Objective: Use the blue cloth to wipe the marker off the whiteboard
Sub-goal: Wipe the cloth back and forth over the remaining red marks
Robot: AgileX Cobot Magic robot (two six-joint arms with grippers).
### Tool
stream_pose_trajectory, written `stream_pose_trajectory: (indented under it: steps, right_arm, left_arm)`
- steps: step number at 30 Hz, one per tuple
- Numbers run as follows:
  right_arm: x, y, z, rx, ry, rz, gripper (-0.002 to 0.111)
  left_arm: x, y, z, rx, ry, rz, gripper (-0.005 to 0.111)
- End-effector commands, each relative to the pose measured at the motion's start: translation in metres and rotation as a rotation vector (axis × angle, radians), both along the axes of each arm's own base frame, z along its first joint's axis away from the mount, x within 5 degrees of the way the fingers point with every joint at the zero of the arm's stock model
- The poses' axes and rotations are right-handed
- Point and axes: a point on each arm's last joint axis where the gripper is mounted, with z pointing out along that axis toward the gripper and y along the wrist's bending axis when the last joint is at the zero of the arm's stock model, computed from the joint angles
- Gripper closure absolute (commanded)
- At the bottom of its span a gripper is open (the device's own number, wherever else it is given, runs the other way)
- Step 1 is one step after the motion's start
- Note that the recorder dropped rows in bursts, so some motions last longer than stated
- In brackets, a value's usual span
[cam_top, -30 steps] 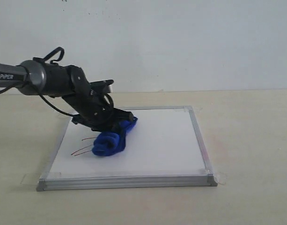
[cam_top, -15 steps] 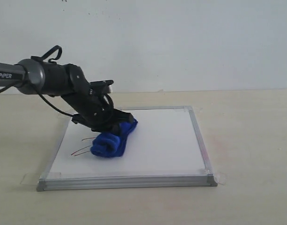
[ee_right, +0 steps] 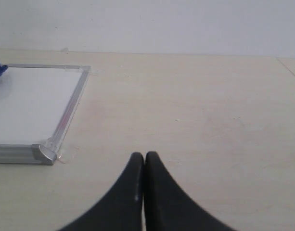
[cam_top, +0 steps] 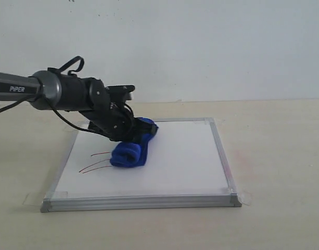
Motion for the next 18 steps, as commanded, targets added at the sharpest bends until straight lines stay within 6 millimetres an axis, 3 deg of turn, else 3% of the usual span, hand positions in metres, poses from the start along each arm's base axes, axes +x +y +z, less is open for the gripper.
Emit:
stream_pose_trajectory:
  steps: [1,4,7,12,18]
  right_arm:
    - [0.0,0.0,0.001,0.0,-0.008,-0.005,0.108]
    - [0.0,0.0,0.001,0.0,-0.008,-0.005,0.108]
    - [0.0,0.0,0.001,0.0,-0.008,-0.005,0.108]
    - [0.0,0.0,0.001,0.0,-0.008,-0.005,0.108]
    - [0.0,0.0,0.001,0.0,-0.008,-0.005,0.108]
  left_arm:
    - [0.002,0.026,-0.006,0.013,0.058,0.05,0.103]
    - [0.0,0.02,-0.006,0.017,0.065,0.025,0.103]
    - [-0.011,-0.013,-0.008,-0.016,0.1,-0.05,0.103]
    - [-0.029,-0.048,-0.014,0.001,0.156,-0.175,0.103]
    - [-0.039,-0.046,-0.018,0.028,0.266,-0.216,0.103]
